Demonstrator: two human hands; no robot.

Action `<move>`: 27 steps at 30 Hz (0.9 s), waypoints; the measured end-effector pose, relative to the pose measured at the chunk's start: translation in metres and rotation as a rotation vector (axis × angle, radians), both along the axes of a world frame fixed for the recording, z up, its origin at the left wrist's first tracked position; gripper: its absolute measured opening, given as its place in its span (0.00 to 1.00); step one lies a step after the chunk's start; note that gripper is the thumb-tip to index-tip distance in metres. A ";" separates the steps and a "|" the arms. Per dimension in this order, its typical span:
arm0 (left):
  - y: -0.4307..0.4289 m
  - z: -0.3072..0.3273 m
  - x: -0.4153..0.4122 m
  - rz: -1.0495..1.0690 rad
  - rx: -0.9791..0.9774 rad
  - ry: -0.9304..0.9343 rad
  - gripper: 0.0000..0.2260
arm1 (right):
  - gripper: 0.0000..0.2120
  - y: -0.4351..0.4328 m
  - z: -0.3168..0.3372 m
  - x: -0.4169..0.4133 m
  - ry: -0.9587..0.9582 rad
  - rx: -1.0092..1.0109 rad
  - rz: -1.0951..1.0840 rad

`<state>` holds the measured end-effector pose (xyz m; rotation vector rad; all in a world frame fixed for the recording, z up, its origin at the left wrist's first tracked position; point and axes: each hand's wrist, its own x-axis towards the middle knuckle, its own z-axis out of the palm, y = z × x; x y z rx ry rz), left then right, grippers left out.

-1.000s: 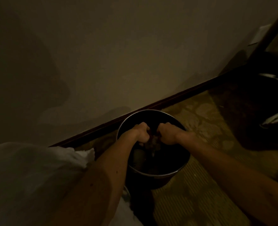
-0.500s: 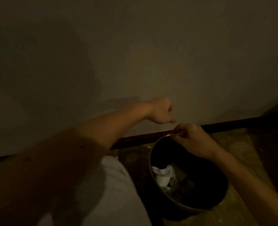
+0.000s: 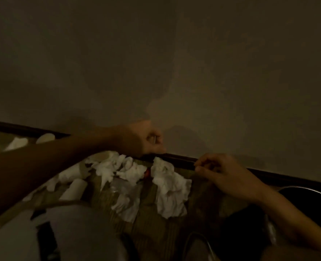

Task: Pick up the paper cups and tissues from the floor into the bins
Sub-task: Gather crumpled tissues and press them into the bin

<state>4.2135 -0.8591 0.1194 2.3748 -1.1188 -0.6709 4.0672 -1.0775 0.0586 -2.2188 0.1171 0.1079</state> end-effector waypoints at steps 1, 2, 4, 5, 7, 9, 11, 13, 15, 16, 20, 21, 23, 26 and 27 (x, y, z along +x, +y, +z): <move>0.014 -0.018 0.003 0.036 -0.003 0.039 0.09 | 0.01 0.008 -0.011 0.009 0.042 0.001 0.012; 0.026 -0.037 0.004 0.072 -0.016 0.081 0.09 | 0.01 0.015 -0.023 0.017 0.088 0.000 0.015; 0.039 -0.077 0.003 0.134 -0.057 0.138 0.09 | 0.03 0.025 -0.049 0.029 0.178 -0.006 0.000; 0.042 -0.098 0.001 0.155 -0.073 0.134 0.08 | 0.04 0.029 -0.062 0.034 0.228 0.005 -0.018; 0.039 -0.138 -0.003 0.173 -0.093 0.131 0.08 | 0.06 0.036 -0.087 0.042 0.349 0.061 -0.051; 0.035 -0.176 -0.005 0.194 -0.095 0.173 0.05 | 0.10 0.044 -0.109 0.049 0.437 0.105 -0.079; 0.030 -0.208 -0.004 0.261 -0.100 0.191 0.07 | 0.13 0.048 -0.126 0.057 0.436 0.081 -0.092; 0.025 -0.237 -0.003 0.311 -0.174 0.147 0.16 | 0.16 0.051 -0.139 0.066 0.425 0.029 -0.100; 0.018 -0.262 0.000 0.352 -0.231 0.111 0.23 | 0.18 0.054 -0.150 0.076 0.444 0.002 -0.125; 0.016 -0.273 0.002 0.361 -0.246 0.117 0.24 | 0.18 0.056 -0.155 0.080 0.455 0.003 -0.141; 0.011 -0.308 0.008 0.377 -0.287 0.225 0.20 | 0.21 0.072 -0.172 0.093 0.556 0.289 -0.266; 0.011 -0.315 0.004 0.404 -0.300 0.230 0.19 | 0.20 0.077 -0.176 0.091 0.601 0.378 -0.298; 0.012 -0.324 -0.009 0.459 -0.331 0.233 0.15 | 0.18 0.083 -0.184 0.085 0.662 0.434 -0.364; 0.019 -0.328 -0.024 0.459 -0.434 0.326 0.11 | 0.14 0.088 -0.188 0.079 0.653 0.466 -0.436; 0.023 -0.327 -0.027 0.468 -0.474 0.396 0.12 | 0.13 0.090 -0.189 0.077 0.633 0.488 -0.443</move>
